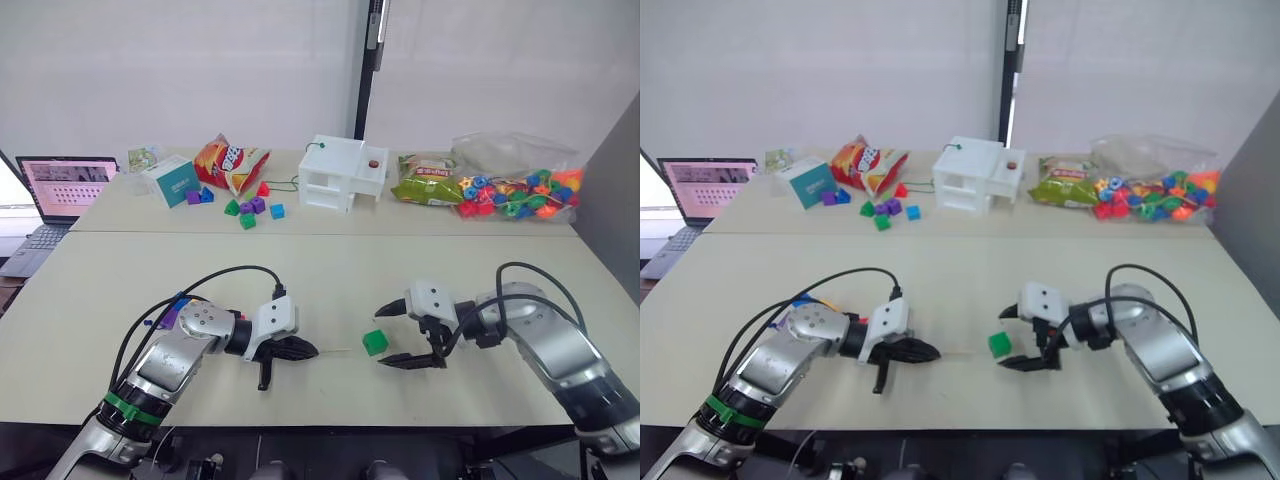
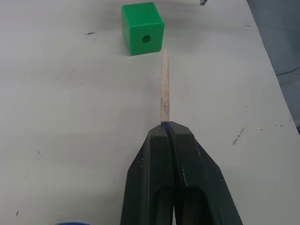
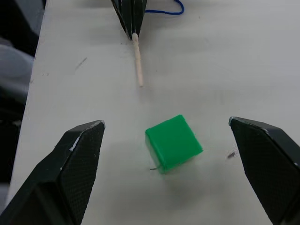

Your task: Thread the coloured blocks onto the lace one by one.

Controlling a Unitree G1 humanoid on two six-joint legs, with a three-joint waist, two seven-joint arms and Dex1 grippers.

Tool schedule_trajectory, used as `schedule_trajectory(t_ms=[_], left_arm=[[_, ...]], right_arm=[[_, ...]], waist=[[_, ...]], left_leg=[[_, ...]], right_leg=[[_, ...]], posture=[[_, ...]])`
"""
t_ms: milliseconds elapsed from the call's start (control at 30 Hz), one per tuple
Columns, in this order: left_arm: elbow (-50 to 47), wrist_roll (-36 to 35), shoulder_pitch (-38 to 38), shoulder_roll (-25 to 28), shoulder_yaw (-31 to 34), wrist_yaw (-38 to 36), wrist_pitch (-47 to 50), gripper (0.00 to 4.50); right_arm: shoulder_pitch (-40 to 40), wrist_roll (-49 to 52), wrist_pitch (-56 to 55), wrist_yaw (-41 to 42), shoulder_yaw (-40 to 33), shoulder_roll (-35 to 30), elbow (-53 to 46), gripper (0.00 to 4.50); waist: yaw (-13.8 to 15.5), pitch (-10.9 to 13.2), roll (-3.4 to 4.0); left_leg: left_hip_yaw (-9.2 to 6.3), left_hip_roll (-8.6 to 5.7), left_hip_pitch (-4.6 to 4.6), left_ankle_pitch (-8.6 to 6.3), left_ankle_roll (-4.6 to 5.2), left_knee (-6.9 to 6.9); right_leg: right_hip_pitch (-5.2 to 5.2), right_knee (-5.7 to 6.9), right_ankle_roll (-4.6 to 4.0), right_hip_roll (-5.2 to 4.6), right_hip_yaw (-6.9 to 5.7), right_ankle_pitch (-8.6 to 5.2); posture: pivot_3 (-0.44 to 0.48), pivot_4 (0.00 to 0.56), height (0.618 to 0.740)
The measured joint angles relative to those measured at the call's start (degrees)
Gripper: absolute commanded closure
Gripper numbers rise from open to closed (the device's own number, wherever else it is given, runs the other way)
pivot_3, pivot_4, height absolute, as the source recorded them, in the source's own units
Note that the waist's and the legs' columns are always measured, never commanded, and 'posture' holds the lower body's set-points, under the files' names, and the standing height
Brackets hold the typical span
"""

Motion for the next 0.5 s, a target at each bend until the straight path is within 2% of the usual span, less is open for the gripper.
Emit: schedule_trajectory(t_ms=[33, 133, 233, 367, 500], left_arm=[[-0.8, 0.0, 0.3, 0.1, 0.0, 0.1, 0.2, 4.50], [-2.5, 0.0, 1.3, 0.3, 0.1, 0.7, 0.9, 4.50], [-3.6, 0.1, 1.8, 0.3, 0.0, 2.1, 2.3, 4.50], [-5.8, 0.2, 1.9, 0.3, 0.0, 3.8, 3.5, 4.50], [-8.3, 1.6, 1.3, -0.5, -1.6, 7.2, 6.8, 4.50]], right_arm=[[-1.5, -1.1, -2.3, 1.4, 1.2, 1.2, 3.5, 0.02], [-3.1, -2.8, -6.8, 4.4, 2.6, 3.2, 10.3, 0.78], [-3.1, -3.2, -9.8, 6.1, 2.7, 4.3, 14.8, 1.82], [-2.3, -3.4, -11.6, 6.2, 2.4, 4.8, 16.0, 3.23], [1.1, -2.9, -10.5, 3.8, -0.2, 4.9, 13.3, 3.31]], waist=[[0.0, 0.0, 0.00], [0.3, 0.0, 0.00], [0.6, 0.0, 0.00], [0.6, 0.0, 0.00], [0.8, 0.0, 0.00]], left_leg=[[0.01, -0.02, -0.02, 0.00, 0.00, 0.01], [0.00, -0.05, -0.06, 0.00, 0.00, 0.02], [0.00, -0.06, -0.09, 0.00, 0.00, 0.02], [-0.02, -0.04, -0.08, -0.01, -0.01, 0.02], [-0.03, -0.06, -0.07, -0.01, -0.01, 0.02]], right_leg=[[0.00, 0.00, 0.00, -0.03, 0.01, 0.00], [-0.03, 0.00, 0.01, -0.10, 0.00, 0.01], [-0.05, 0.01, 0.02, -0.13, 0.00, 0.02], [-0.07, 0.03, 0.02, -0.13, 0.01, 0.02], [-0.05, 0.04, 0.02, -0.15, 0.02, 0.02]], posture=[[0.000, 0.150, 0.740], [0.000, 0.150, 0.740], [0.000, 0.150, 0.740], [0.000, 0.150, 0.740], [0.000, 0.150, 0.740]])
